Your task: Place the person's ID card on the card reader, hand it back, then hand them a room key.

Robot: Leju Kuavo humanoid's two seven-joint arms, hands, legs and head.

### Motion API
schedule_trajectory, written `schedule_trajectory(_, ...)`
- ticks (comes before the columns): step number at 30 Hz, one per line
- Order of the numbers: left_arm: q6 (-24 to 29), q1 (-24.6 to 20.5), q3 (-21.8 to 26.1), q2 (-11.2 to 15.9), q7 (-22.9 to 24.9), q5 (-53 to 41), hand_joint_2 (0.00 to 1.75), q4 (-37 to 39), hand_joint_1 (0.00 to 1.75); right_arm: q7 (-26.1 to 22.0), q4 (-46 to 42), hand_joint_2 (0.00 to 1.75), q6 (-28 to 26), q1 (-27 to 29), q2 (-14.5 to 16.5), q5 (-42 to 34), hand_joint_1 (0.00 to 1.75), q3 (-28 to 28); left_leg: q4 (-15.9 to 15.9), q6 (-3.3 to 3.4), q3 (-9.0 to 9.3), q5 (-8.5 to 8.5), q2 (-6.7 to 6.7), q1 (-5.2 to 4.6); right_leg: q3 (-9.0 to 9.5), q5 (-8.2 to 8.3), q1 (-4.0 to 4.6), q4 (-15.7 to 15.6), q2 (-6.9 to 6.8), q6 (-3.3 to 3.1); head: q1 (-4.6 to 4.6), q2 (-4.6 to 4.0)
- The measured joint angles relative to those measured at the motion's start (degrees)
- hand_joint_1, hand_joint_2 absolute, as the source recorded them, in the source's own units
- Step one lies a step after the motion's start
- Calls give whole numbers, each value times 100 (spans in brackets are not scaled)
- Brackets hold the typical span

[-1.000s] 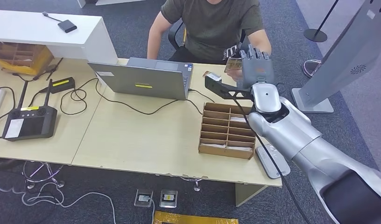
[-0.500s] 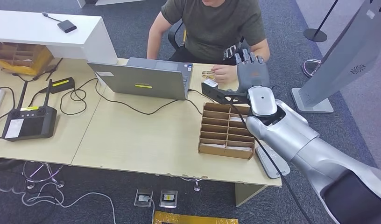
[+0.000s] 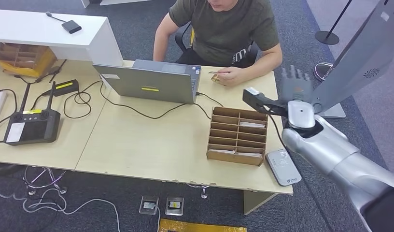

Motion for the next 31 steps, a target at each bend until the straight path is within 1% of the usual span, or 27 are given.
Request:
schedule_trajectory(2,-36,30,-1,4,1,-14,0,0,0,5,-179,0,201,626,-570,461,0,-714,0,11,9,-8,-19,4,34,-1,4,-16,-24,1,3,0)
schedule_trajectory(4,-47,54,-2,11,11,-30,0,0,0,6,-494,0,458,1406,-1046,936,0,-1720,0,19,9,-16,-31,6,50,-2,5,-26,-39,3,3,0)
schedule_trajectory(6,-42,66,-2,21,36,-46,0,0,0,6,-914,0,715,2136,-1424,1244,0,-2790,0,23,4,-22,-35,5,46,-3,4,-30,-44,4,-1,0)
schedule_trajectory(10,-9,73,-4,34,79,-51,0,0,0,6,-1707,0,1130,3368,-1965,1495,0,-4613,-1,32,4,-29,-50,7,48,-7,5,-34,-59,8,-1,0)
schedule_trajectory(13,11,75,-4,34,85,-37,0,0,0,6,-2309,0,1151,4391,-2204,1448,0,-6011,-1,33,-1,-29,-73,7,49,-15,5,-33,-80,16,-2,0)
schedule_trajectory(16,15,81,-3,35,85,-3,0,0,0,5,-2756,0,848,5175,-2308,1122,0,-7163,-2,31,0,-31,-66,8,43,-20,6,-32,-69,19,-4,0)
schedule_trajectory(20,26,72,-2,36,84,27,0,0,0,4,-3040,0,262,6182,-2320,662,0,-8257,-2,30,8,-34,-52,11,43,-24,11,-33,-55,16,-2,0)
schedule_trajectory(21,29,69,-2,35,79,40,0,0,0,0,-3072,0,-55,6456,-2294,494,0,-8531,-2,30,6,-34,-53,11,43,-25,11,-33,-56,15,-2,0)
schedule_trajectory(23,32,67,-2,32,66,60,0,0,0,-19,-3013,0,-975,6896,-2189,79,0,-8991,-4,26,5,-39,-40,13,39,-28,13,-33,-44,13,-1,0)
schedule_trajectory(25,33,64,-2,27,55,63,0,0,0,-33,-2808,0,-1811,7162,-2065,-301,0,-9231,-5,22,12,-47,-2,14,36,-28,14,-32,-8,11,-4,0)
schedule_trajectory(26,33,58,-2,25,52,63,0,0,0,-29,-2691,0,-2065,7266,-2014,-442,0,-9288,-5,22,16,-50,17,14,35,-28,13,-31,10,12,-3,0)
schedule_trajectory(28,33,41,-2,24,45,63,0,0,0,-13,-2510,0,-2271,7441,-1944,-610,0,-9363,-5,24,21,-53,41,12,31,-26,12,-30,34,12,-4,0)
schedule_trajectory(31,33,21,-2,24,34,63,0,0,0,-2,-2363,0,-2306,7568,-1911,-710,0,-9443,-5,21,25,-55,57,12,27,-24,11,-29,52,15,-4,0)
